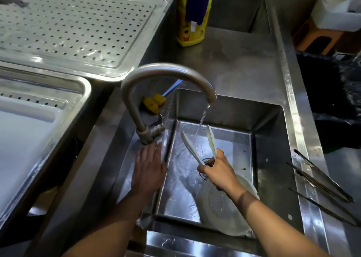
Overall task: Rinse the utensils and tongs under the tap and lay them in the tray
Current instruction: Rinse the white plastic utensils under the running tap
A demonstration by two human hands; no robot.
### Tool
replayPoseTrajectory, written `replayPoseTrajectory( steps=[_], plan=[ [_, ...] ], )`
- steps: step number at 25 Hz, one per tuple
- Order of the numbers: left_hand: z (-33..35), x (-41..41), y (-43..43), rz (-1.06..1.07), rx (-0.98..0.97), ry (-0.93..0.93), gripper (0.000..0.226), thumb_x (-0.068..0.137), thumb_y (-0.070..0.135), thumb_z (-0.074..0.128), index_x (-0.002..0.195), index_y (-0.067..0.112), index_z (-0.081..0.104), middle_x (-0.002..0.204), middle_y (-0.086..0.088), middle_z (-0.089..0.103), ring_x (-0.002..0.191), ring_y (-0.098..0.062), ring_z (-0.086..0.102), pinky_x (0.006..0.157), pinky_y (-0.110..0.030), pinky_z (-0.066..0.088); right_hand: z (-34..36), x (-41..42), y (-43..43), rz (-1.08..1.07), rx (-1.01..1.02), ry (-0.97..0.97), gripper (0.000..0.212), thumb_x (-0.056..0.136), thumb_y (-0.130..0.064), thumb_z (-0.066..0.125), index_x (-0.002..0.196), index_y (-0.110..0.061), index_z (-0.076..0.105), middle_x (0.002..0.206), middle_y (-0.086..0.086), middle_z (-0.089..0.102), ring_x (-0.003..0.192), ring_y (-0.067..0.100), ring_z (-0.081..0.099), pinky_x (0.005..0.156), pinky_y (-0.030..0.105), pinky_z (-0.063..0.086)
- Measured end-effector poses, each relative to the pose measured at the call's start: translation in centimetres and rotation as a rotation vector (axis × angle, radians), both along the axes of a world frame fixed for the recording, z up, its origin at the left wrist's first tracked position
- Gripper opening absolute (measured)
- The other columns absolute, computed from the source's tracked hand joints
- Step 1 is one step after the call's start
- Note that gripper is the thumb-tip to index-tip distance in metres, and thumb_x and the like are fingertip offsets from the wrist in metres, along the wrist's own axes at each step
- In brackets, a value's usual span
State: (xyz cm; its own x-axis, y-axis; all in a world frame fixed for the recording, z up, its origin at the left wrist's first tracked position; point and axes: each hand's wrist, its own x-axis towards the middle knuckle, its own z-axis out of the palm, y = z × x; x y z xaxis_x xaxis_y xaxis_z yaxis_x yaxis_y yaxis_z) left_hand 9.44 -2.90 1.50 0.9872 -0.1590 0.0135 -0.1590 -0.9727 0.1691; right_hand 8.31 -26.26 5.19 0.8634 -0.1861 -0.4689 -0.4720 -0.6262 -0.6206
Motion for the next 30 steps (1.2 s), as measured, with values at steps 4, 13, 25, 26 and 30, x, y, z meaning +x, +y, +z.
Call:
replayPoseTrajectory(
  steps=[4,13,25,26,30],
  plan=[
    [-0.5,0.1,0.2,0.025,-0.020,-0.030,0.063,0.080,0.028,0.049,0.141,0.011,0.045,0.141,-0.014,0.050,0.127,-0.034,0.045,0.110,-0.049,0.036,-3.1,-3.9,-3.1,-0.053,-0.077,0.075,0.067,0.067,-0.042,0.073,0.123,-0.019,0.044,0.121,0.002,0.046,0.112,0.025,0.052,0.087,0.039,0.047],
    [-1.1,0.1,0.6,0.069,-0.064,-0.106,0.051,0.087,0.026,0.044,0.137,0.017,0.047,0.139,-0.007,0.049,0.120,-0.032,0.046,0.099,-0.048,0.039,-8.9,-11.3,-7.3,-0.112,-0.144,0.395,0.087,0.063,-0.044,0.073,0.136,-0.014,0.037,0.135,0.013,0.051,0.118,0.035,0.054,0.089,0.037,0.048],
    [-1.1,-0.1,0.6,0.068,-0.067,-0.115,0.053,0.088,0.023,0.058,0.139,0.016,0.045,0.140,-0.009,0.048,0.125,-0.033,0.043,0.101,-0.051,0.038,-13.7,-10.2,-8.8,-0.045,-0.225,0.509,0.104,0.080,-0.066,0.066,0.150,-0.002,0.025,0.144,0.019,0.048,0.124,0.037,0.054,0.095,0.041,0.050],
    [-1.1,-0.1,0.6,0.068,-0.070,-0.116,0.052,0.088,0.023,0.058,0.139,0.016,0.046,0.140,-0.009,0.048,0.125,-0.033,0.043,0.102,-0.052,0.037,-13.9,-10.1,-8.8,-0.074,-0.209,0.509,0.102,0.079,-0.066,0.066,0.149,-0.003,0.026,0.140,0.019,0.051,0.118,0.037,0.058,0.088,0.042,0.054],
    [-0.8,-0.2,0.6,0.061,-0.083,-0.124,0.053,0.087,0.021,0.059,0.138,0.013,0.046,0.139,-0.011,0.048,0.123,-0.035,0.043,0.099,-0.052,0.038,-14.1,-10.2,-8.4,-0.045,-0.269,0.566,0.104,0.075,-0.060,0.076,0.147,-0.004,0.026,0.135,0.015,0.054,0.105,0.034,0.063,0.062,0.033,0.051]
  ],
)
